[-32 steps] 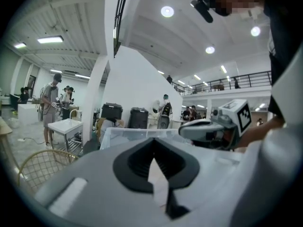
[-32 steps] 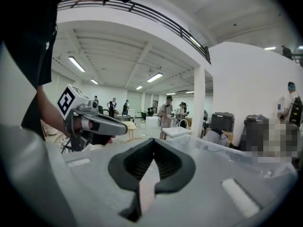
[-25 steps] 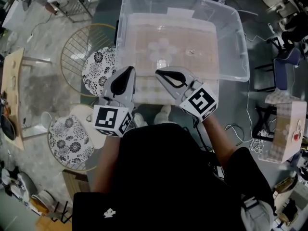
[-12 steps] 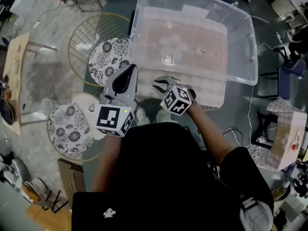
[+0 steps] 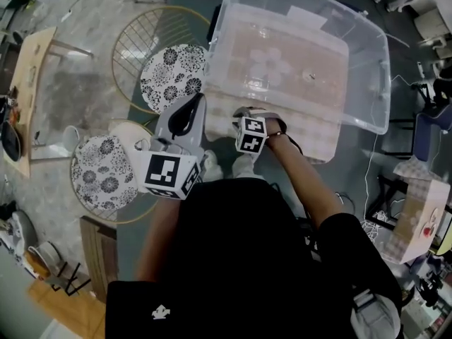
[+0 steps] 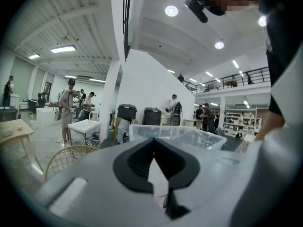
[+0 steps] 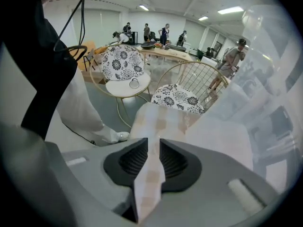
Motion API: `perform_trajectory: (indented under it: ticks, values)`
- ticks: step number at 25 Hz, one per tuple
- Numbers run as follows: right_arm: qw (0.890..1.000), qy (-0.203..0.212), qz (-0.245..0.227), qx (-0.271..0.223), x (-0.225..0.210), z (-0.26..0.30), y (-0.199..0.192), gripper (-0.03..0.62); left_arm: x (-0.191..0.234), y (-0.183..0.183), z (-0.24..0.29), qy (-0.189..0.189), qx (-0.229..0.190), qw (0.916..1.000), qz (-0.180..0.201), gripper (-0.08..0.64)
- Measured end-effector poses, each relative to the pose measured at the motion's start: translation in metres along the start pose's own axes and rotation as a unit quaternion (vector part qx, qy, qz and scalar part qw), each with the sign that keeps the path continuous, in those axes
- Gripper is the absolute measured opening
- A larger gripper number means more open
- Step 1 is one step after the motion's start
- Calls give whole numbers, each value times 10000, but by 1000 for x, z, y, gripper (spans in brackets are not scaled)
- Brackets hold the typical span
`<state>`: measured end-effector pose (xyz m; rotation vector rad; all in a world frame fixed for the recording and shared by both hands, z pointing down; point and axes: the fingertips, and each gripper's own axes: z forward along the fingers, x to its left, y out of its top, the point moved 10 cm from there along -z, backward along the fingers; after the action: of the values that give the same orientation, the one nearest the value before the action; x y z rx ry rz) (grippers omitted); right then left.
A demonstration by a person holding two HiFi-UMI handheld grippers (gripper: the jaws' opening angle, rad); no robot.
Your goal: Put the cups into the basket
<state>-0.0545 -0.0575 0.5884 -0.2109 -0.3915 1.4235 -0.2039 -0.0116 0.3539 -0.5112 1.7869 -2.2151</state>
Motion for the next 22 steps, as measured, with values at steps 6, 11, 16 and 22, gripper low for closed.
perform_trajectory:
  ticks: [6,11,16,22]
  values:
    - [9985,52,-254,480,0,24,-1,81,3,-3,-6,136,42,9999,-7,6]
    - [9967,-12,-419,693,-3,29,-3,15,7,-3,-8,286,50,9996,0,6]
    - [9981,-27,-323,525,-9,16,-3,12,11,-3,-4,323,-5,9995,-75,6]
    - [9993,-126,-301,208,-7,-9,0,12,8,-2,5,262,-18,9996,-90,6]
